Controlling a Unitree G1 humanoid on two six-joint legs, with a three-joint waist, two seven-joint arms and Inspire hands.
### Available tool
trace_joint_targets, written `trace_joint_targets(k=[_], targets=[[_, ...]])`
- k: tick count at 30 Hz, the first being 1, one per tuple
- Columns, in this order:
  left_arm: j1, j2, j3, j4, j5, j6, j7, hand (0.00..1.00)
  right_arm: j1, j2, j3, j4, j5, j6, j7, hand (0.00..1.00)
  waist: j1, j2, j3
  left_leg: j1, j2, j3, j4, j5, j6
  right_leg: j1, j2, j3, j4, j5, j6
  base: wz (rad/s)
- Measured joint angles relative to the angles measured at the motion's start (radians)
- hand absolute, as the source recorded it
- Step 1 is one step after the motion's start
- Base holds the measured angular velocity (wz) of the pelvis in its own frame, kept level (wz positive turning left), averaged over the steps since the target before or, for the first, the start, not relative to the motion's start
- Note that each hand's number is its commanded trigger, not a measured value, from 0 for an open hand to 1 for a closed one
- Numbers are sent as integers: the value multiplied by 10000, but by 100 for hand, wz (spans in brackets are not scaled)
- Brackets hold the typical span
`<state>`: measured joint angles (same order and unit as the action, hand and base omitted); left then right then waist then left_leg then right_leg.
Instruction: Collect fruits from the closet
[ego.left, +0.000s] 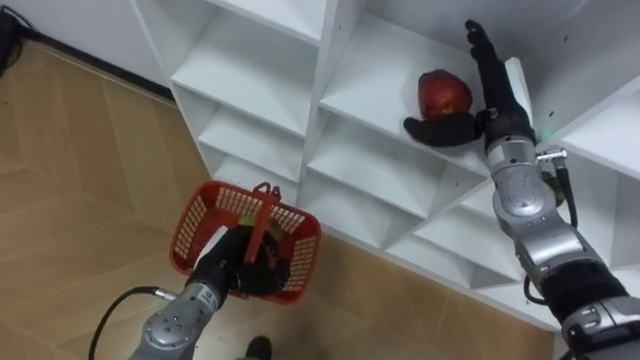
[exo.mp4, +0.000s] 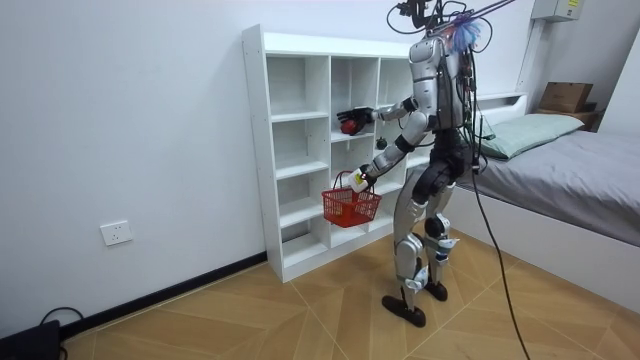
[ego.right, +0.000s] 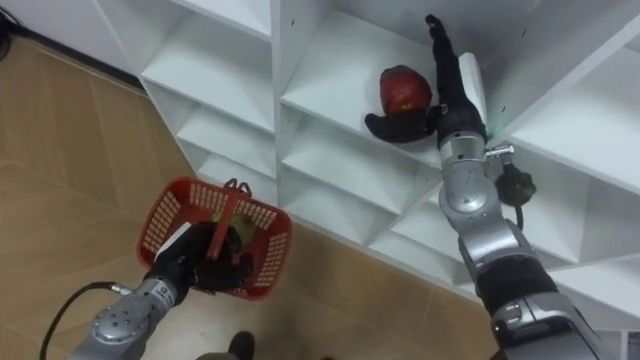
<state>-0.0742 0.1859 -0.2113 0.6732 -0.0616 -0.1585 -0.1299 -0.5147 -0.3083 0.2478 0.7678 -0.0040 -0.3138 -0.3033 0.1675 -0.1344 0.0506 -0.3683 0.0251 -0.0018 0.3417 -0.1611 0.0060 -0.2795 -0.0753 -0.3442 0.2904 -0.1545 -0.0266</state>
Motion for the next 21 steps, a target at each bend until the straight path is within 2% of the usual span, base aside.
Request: trace_joint_targets(k=[9, 21], targets=[[-10, -99, -24, 0, 153, 11, -123, 100, 0, 1, -57, 95, 115, 55, 65, 0, 22, 19, -11, -2, -49, -23, -172, 171, 2, -58, -84, 2, 31, 4, -6, 2], [-44, -87, -283, -74, 257, 77, -275, 100, -389, -1, -36, 1096, 780, 88, 987, 0, 64, 17, -13, -40, -74, 10, -111, 229, 19, -136, -116, 193, 212, 2, -4, 0]])
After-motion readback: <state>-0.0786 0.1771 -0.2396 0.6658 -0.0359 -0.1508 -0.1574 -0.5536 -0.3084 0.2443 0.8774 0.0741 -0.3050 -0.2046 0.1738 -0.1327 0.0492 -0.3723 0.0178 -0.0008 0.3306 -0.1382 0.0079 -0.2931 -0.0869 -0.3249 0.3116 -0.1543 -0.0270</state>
